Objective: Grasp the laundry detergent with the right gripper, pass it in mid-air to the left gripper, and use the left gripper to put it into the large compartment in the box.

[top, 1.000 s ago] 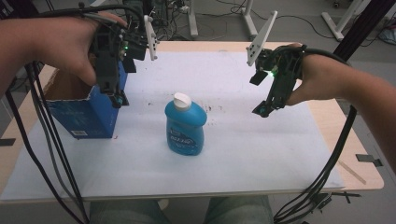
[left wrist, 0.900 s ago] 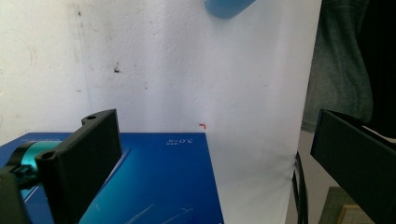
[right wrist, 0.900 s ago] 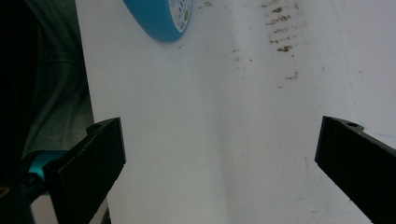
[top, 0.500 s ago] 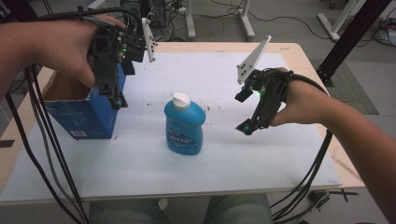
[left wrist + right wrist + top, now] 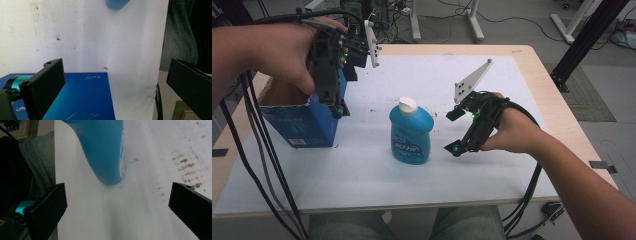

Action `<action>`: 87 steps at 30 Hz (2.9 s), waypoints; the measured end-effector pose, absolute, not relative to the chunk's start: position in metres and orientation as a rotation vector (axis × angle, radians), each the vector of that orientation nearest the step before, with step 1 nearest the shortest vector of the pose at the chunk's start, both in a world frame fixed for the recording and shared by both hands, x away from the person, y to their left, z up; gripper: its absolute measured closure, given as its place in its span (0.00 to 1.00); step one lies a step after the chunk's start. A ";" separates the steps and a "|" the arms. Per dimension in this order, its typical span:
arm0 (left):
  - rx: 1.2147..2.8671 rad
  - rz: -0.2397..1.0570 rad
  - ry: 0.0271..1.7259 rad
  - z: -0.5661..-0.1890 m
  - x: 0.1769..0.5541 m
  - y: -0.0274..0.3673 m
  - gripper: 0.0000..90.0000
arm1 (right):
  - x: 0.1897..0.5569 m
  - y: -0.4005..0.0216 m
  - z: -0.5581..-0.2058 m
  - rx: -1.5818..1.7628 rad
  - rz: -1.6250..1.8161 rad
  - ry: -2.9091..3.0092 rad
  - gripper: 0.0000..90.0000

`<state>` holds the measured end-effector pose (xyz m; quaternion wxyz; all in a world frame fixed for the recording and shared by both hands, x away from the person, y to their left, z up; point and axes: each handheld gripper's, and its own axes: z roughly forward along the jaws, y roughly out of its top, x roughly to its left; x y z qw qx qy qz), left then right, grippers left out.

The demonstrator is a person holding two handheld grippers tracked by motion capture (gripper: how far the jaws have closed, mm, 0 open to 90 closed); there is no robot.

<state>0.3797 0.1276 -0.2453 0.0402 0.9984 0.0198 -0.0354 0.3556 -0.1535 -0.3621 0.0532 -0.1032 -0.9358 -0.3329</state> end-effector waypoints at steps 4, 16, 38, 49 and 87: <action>3.069 -0.112 0.054 -0.245 0.378 0.128 0.02 | 0.354 -0.150 -0.368 -0.323 -1.078 -2.820 0.01; 3.061 -0.104 0.052 -0.244 0.376 0.128 0.02 | 0.346 -0.137 -0.378 -0.329 -1.176 -2.789 0.01; 3.059 -0.101 0.047 -0.245 0.375 0.131 0.02 | 0.339 -0.112 -0.395 -0.400 -1.419 -2.721 0.01; 3.059 -0.093 0.046 -0.245 0.375 0.133 0.02 | 0.335 -0.107 -0.403 -0.435 -1.527 -2.679 0.05; 3.065 -0.095 0.063 -0.248 0.375 0.137 0.02 | 0.329 -0.100 -0.413 -0.448 -1.661 -2.681 0.32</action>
